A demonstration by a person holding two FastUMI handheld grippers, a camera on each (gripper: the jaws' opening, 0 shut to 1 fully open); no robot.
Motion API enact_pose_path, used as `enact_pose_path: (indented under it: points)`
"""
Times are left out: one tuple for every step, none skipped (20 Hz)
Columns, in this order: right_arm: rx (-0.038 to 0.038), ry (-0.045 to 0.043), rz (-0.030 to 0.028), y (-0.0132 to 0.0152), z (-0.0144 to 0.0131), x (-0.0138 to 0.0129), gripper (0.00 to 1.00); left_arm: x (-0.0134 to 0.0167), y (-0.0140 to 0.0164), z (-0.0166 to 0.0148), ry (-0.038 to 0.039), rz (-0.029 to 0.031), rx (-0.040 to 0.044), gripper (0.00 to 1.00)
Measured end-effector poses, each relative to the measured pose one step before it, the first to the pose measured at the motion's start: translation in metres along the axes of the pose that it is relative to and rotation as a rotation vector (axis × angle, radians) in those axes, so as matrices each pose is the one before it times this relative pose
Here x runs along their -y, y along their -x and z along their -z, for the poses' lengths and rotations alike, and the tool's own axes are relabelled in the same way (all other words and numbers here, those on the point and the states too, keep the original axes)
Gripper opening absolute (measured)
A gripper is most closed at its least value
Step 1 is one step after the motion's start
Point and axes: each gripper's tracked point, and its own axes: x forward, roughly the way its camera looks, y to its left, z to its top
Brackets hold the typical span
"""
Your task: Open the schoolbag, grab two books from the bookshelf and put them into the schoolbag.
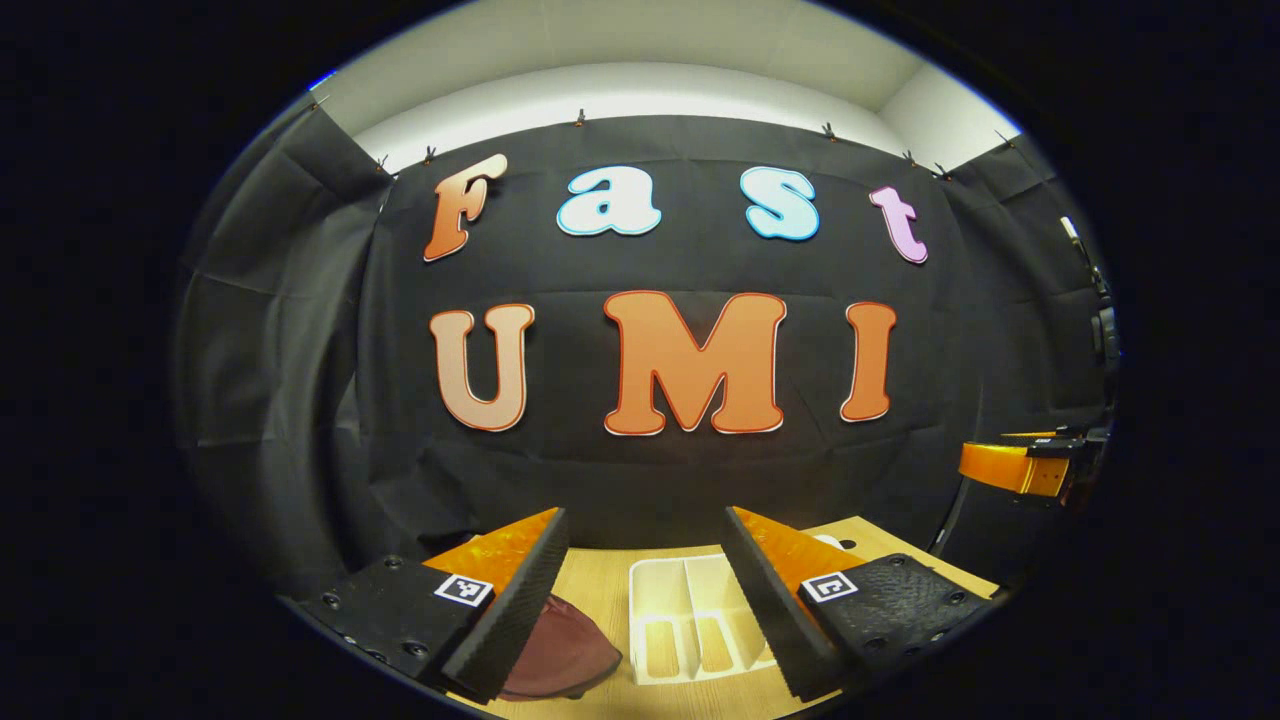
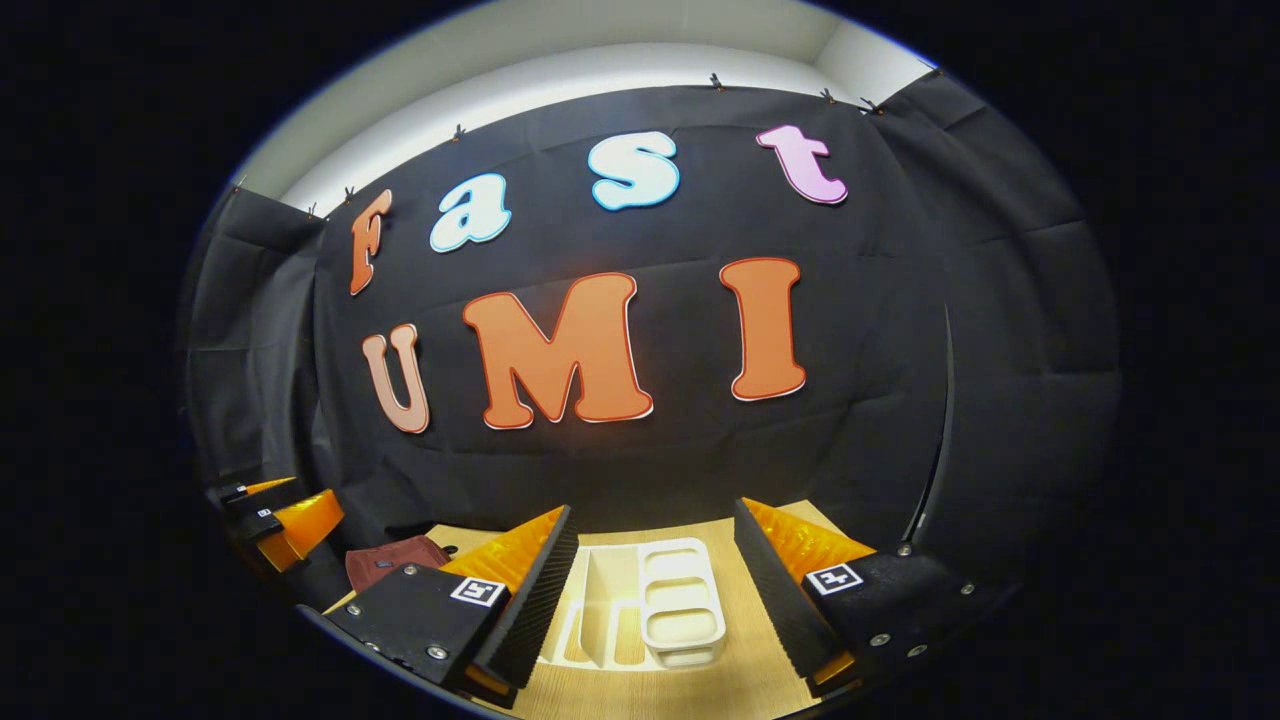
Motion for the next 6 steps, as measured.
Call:
enact_pose_path:
  points:
    - [0.00041, -0.00085, -0.00279, 0.00129, 0.00062, -0.00187, 0.93, -0.00116, 0.00068, 0.00008, -0.00148, -0.00288, -0.00186, 0.96]
    - [0.00118, -0.00146, -0.00311, -0.00186, 0.00099, -0.00264, 0.93, -0.00194, 0.0018, -0.00029, -0.00322, -0.00198, -0.00097, 0.96]
    - [-0.0009, -0.00261, -0.0021, 0.00088, 0.00097, -0.00178, 0.93, -0.00151, 0.00103, -0.00048, -0.00313, -0.00297, -0.0023, 0.96]
    - [-0.00194, -0.00198, -0.00139, 0.00055, 0.00118, -0.00156, 0.93, -0.00093, 0.00129, 0.00164, -0.00193, -0.00168, -0.0013, 0.96]
    - [-0.00156, -0.00016, -0.00325, 0.0005, 0.00138, -0.00092, 0.93, -0.002, 0.00078, -0.00054, 0.00106, -0.0033, 0.00047, 0.96]
    - [-0.00274, 0.00067, -0.00263, -0.00038, 0.00127, -0.00272, 0.93, -0.00155, 0.00114, 0.00004, 0.00289, -0.00173, -0.00026, 0.96]
